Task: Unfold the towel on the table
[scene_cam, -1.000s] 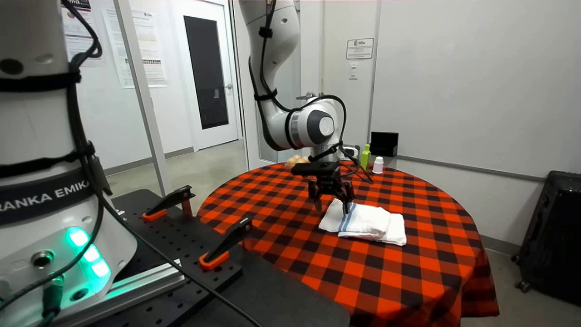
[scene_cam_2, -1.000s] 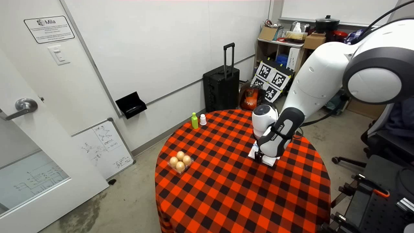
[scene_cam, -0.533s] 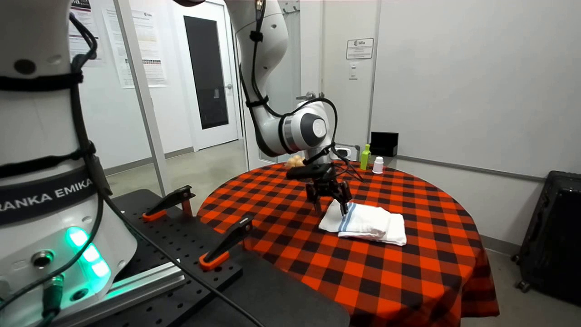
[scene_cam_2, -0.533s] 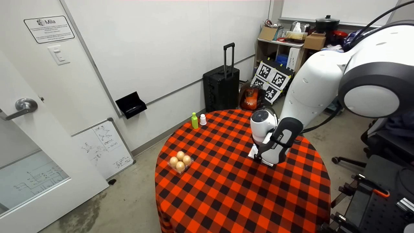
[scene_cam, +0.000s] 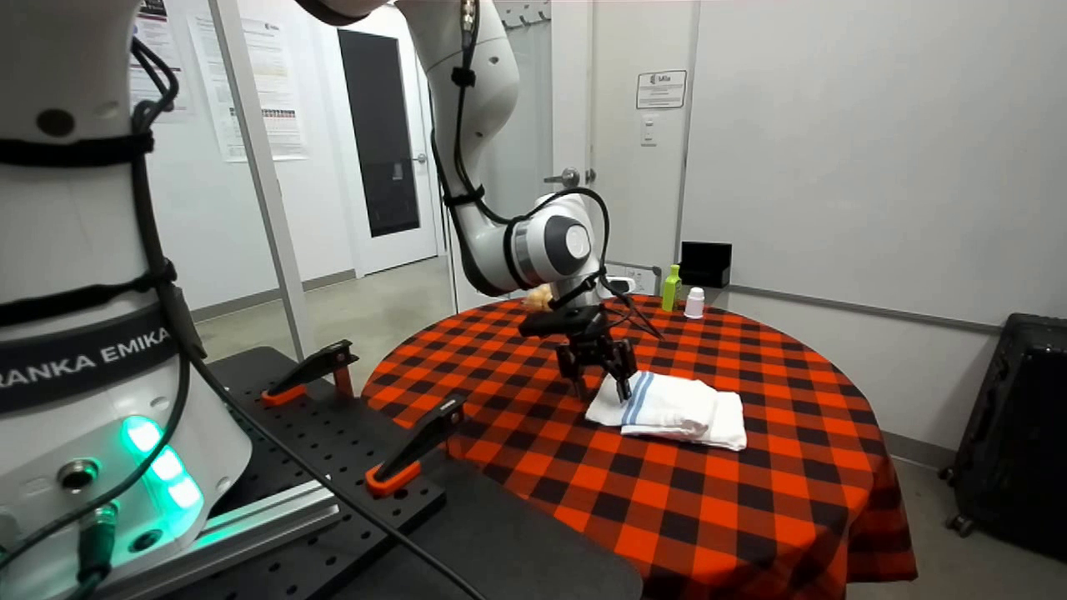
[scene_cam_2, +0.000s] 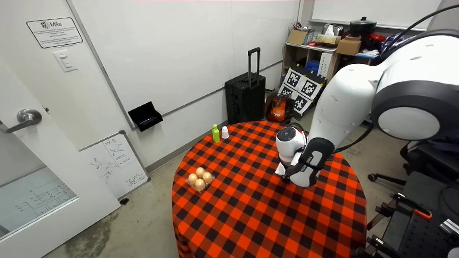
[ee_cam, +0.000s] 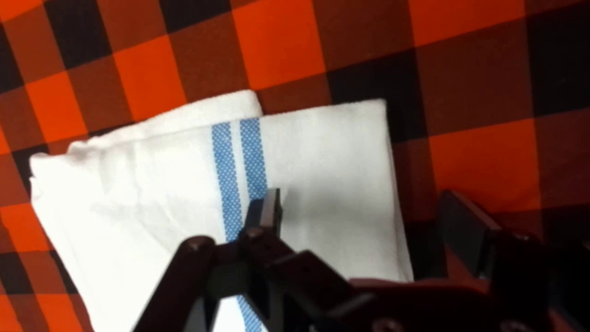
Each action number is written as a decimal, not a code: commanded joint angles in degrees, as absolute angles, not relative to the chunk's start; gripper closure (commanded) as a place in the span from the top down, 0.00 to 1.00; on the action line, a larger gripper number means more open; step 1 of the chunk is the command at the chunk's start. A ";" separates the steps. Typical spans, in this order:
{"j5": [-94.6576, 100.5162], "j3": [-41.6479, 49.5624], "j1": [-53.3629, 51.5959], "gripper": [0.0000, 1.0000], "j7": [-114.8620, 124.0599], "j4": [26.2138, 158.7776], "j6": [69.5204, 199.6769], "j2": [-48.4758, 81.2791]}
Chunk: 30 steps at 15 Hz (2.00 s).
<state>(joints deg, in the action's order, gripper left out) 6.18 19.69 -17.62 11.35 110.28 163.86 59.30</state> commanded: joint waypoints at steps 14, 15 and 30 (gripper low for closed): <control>7.77 21.29 -19.37 0.23 12.73 109.09 165.56 60.85; 7.81 21.37 -19.48 0.16 12.75 109.04 165.55 60.88; 6.73 15.77 -11.84 0.01 6.73 114.64 159.43 47.33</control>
<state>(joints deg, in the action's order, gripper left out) 6.46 19.32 -16.51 10.13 110.40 162.52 55.59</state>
